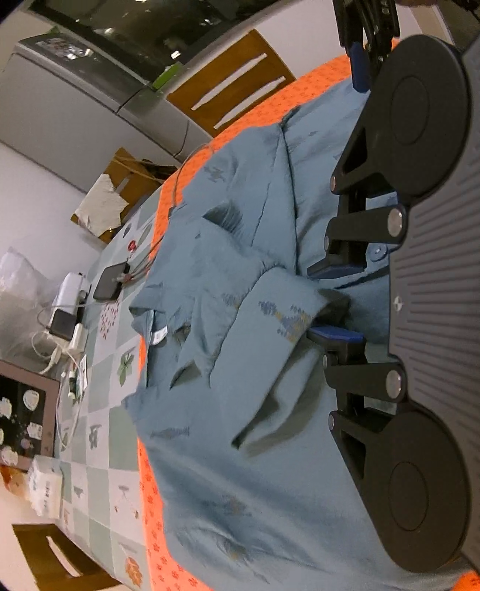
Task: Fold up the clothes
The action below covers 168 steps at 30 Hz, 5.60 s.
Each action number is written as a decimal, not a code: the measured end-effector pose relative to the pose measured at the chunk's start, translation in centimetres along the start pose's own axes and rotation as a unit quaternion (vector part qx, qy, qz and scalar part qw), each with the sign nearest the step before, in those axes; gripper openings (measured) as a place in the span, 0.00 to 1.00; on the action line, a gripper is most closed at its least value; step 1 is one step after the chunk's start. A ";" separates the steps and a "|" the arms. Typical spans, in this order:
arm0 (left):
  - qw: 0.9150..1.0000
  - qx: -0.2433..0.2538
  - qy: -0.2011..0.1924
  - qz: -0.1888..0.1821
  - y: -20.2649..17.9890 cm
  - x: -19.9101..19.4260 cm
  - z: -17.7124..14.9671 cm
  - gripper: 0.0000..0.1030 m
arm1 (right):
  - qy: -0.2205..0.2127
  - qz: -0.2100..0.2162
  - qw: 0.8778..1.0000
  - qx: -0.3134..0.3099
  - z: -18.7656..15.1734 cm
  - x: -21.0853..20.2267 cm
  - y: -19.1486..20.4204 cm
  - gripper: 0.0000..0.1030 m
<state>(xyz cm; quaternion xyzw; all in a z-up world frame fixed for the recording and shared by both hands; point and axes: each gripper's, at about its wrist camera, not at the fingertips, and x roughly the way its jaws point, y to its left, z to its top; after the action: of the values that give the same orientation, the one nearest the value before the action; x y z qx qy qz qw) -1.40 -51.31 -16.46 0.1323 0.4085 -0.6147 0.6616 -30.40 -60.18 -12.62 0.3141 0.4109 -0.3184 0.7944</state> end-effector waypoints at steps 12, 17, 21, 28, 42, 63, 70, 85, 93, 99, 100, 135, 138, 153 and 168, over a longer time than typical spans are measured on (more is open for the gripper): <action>0.999 -0.002 -0.017 -0.046 0.9 -3.1 4.0 0.01 | -0.006 -0.003 1.000 0.005 -0.7 -0.2 -0.1 0.50; 0.995 -0.015 0.000 -0.094 3.2 -6.9 7.0 0.01 | -0.007 -0.006 1.000 0.008 -0.9 -0.5 -0.6 0.50; 0.994 -0.022 0.037 -0.104 4.7 -7.6 6.8 0.01 | -0.006 -0.007 1.000 0.007 -1.0 -0.5 -0.8 0.50; 0.993 -0.027 0.101 -0.061 6.6 -6.1 3.0 0.04 | -0.011 -0.010 1.000 0.000 -0.5 -0.6 -0.9 0.50; 0.989 -0.141 0.040 -0.020 9.9 -3.7 2.6 0.38 | -0.020 -0.018 1.000 -0.009 2.0 -0.3 -1.4 0.50; 0.988 -0.116 -0.068 0.080 9.2 -4.7 8.0 0.01 | -0.019 -0.076 0.996 0.045 -2.4 -2.6 -5.3 0.50; 0.989 -0.109 -0.034 0.095 9.4 -2.7 6.8 0.13 | -0.034 -0.118 0.991 0.054 -5.6 -5.4 -6.8 0.50; 0.981 -0.153 -0.017 0.117 8.0 -1.1 3.9 0.52 | -0.025 -0.166 0.980 0.108 -14.4 -9.8 -12.1 0.50; 0.975 -0.154 -0.033 0.154 7.3 0.9 5.0 0.52 | 0.001 -0.129 0.986 0.103 -16.3 -8.5 -13.5 0.29; 0.971 -0.152 -0.028 0.185 6.6 1.7 5.2 0.09 | -0.006 -0.116 0.989 0.095 -16.2 -9.0 -13.5 0.06; 0.970 -0.149 -0.032 0.190 6.3 1.4 5.3 0.05 | -0.007 -0.117 0.989 0.094 -16.1 -9.2 -13.4 0.05; 0.974 -0.144 -0.078 0.154 15.6 -16.1 12.8 0.03 | -0.023 -0.209 0.977 -0.012 -16.3 -10.8 11.4 0.04; 0.973 -0.151 -0.079 0.154 16.6 -17.2 12.3 0.03 | -0.016 -0.204 0.979 -0.022 -16.5 -10.3 12.8 0.05; 0.968 -0.150 -0.075 0.187 19.4 -20.3 10.5 0.03 | 0.021 -0.175 0.984 -0.016 -19.5 -6.0 16.5 0.05; 0.973 -0.111 -0.114 0.165 15.4 -21.0 6.9 0.03 | -0.016 -0.159 0.987 0.020 -20.7 -7.9 14.9 0.22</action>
<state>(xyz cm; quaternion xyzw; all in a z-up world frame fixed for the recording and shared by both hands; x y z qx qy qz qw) 17.26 -37.97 -2.33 0.0528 0.3692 -0.4587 0.8065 -32.00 -33.50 -11.93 0.2557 0.4360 -0.4540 0.7338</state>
